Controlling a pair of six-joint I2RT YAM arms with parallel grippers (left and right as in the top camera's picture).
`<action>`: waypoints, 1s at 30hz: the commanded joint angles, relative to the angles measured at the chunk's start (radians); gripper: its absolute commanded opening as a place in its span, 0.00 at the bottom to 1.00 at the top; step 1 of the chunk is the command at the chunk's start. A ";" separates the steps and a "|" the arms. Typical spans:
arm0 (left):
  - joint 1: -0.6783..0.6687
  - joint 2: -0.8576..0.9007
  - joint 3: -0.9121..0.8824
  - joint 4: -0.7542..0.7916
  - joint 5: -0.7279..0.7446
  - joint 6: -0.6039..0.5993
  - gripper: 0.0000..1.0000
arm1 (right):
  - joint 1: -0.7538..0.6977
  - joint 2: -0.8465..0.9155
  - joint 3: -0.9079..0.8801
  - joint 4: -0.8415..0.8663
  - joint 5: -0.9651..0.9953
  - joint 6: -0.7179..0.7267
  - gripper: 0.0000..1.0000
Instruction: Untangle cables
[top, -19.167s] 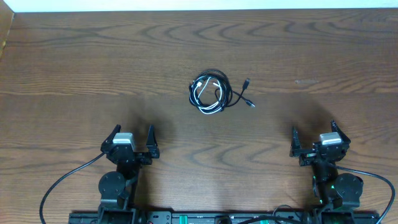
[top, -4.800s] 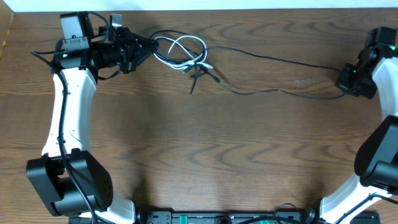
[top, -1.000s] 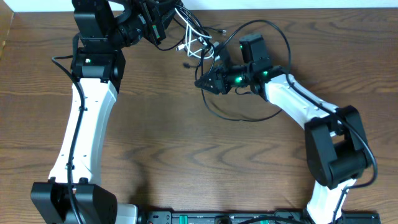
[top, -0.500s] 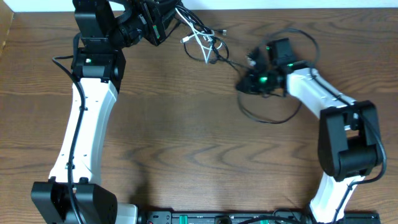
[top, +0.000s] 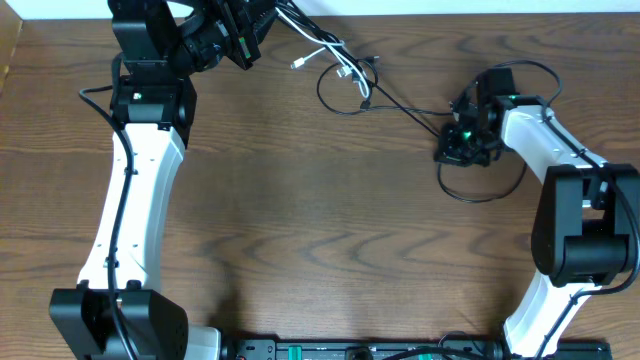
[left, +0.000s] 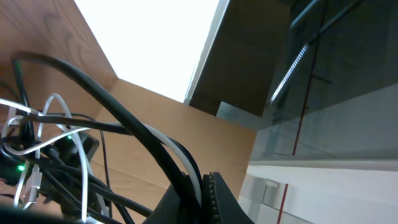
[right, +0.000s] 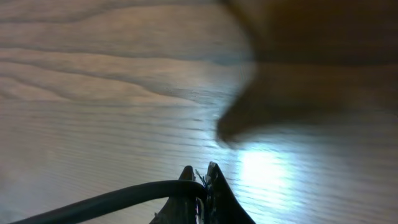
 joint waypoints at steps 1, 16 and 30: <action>0.048 -0.019 0.019 0.035 -0.061 0.043 0.07 | -0.073 0.003 -0.009 -0.033 0.155 -0.014 0.01; 0.129 -0.019 0.019 -0.176 -0.271 0.650 0.08 | -0.215 0.002 -0.008 -0.117 0.039 -0.173 0.01; -0.090 -0.019 0.019 -0.244 0.120 1.086 0.07 | -0.093 -0.121 0.149 -0.226 -0.336 -0.422 0.82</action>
